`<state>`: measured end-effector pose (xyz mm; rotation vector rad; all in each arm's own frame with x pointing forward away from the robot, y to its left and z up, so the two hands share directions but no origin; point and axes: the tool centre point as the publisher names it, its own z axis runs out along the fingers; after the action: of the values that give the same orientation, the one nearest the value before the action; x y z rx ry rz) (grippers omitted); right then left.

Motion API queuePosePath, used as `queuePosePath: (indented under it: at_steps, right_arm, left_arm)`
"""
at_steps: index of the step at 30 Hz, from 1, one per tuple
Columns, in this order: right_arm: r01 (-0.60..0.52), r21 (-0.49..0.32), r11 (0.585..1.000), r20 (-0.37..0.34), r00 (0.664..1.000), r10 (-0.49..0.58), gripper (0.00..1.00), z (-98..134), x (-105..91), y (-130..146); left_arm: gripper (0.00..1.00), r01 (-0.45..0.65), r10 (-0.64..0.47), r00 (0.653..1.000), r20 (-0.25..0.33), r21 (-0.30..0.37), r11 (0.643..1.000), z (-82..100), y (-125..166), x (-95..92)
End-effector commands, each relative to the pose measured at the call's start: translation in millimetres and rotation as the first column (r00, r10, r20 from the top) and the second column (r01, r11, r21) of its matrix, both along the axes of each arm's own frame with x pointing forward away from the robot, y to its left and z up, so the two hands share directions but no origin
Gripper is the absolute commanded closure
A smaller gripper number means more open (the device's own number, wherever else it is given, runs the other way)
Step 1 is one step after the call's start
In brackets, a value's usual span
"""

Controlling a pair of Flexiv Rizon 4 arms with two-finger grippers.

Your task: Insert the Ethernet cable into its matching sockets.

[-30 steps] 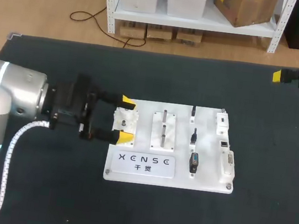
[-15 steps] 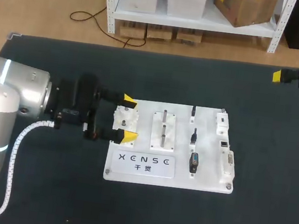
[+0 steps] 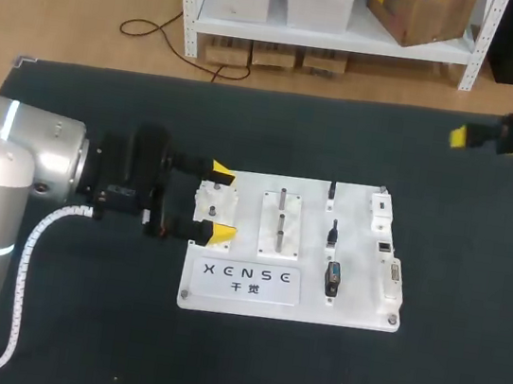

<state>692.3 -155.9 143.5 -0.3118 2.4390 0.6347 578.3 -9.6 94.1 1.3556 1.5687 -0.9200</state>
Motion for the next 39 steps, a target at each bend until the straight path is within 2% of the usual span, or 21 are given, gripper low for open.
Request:
queuePosePath:
  at_steps: [1,5,8,16,21,39]
  right_arm:
    - [0.042,-0.147,0.988,-0.074,0.996,-0.053,0.0,9,10.8,50]
    - [0.06,-0.244,0.968,-0.143,0.985,-0.097,0.0,3,8.0,82]
    - [0.073,-0.286,0.955,-0.192,0.972,-0.132,0.0,-2,1.2,102]
    - [0.153,-0.42,0.894,-0.224,0.938,-0.265,0.0,-20,-28.3,134]
    - [0.155,-0.437,0.886,-0.248,0.926,-0.284,0.0,-37,-43.4,147]
    - [0.104,-0.475,0.874,-0.352,0.888,-0.297,0.0,-92,-60.8,163]
  left_arm:
    - [0.0,-0.004,0.004,1.0,0.004,-0.005,1.0,-1.3,0,-0.8]
    - [0.0,-0.004,0.004,1.0,0.004,-0.005,1.0,-1.3,0,-0.8]
    - [0.0,-0.004,0.004,1.0,0.004,-0.005,1.0,-1.3,0,-0.8]
    - [0.0,-0.004,0.004,1.0,0.004,-0.005,1.0,-1.3,0,-0.8]
    - [0.0,-0.004,0.004,1.0,0.004,-0.005,1.0,-1.3,0,-0.8]
    - [0.0,-0.004,0.004,1.0,0.004,-0.005,1.0,-1.3,0,-0.8]
